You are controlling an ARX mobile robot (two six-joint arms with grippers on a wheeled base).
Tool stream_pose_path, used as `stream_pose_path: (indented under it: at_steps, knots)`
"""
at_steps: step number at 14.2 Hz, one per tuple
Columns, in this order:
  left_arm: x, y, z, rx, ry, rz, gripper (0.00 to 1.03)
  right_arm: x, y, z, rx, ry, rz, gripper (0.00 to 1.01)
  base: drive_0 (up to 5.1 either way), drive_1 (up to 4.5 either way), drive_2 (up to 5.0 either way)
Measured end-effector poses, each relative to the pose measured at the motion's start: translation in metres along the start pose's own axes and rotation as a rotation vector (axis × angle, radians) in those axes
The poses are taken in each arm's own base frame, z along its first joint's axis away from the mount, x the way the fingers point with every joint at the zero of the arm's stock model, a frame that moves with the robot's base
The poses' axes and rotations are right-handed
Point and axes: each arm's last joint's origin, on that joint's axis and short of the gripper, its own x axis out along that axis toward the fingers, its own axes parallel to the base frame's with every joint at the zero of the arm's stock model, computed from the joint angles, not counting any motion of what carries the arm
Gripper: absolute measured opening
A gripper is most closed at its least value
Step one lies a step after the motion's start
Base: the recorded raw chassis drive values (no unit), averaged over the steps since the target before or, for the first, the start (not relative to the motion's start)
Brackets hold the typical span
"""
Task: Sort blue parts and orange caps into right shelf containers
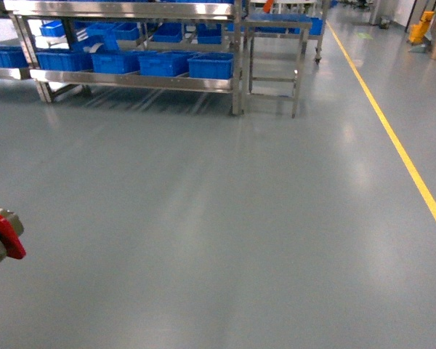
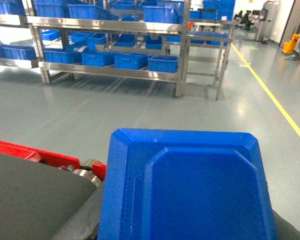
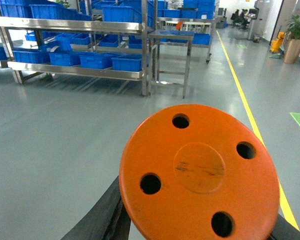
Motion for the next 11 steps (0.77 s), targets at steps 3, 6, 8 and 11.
stream_pose_path:
  at_steps: [3, 6, 8, 11]
  knots:
    - [0.0, 0.0, 0.0, 0.0, 0.0, 0.0, 0.43, 0.0, 0.0, 0.0, 0.0, 0.0, 0.0, 0.44, -1.7, -1.66, -1.7]
    - [0.0, 0.0, 0.0, 0.0, 0.0, 0.0, 0.43, 0.0, 0.0, 0.0, 0.0, 0.0, 0.0, 0.44, -1.7, -1.7, -1.7]
    - [0.0, 0.0, 0.0, 0.0, 0.0, 0.0, 0.43, 0.0, 0.0, 0.0, 0.0, 0.0, 0.0, 0.44, -1.2, -1.22, -1.2]
    - [0.0, -0.0001, 0.0, 0.0, 0.001, -0.002, 0.43, 0.0, 0.0, -0.0001, 0.0, 0.001, 0.0, 0.44, 0.0, 4.3, -4.3]
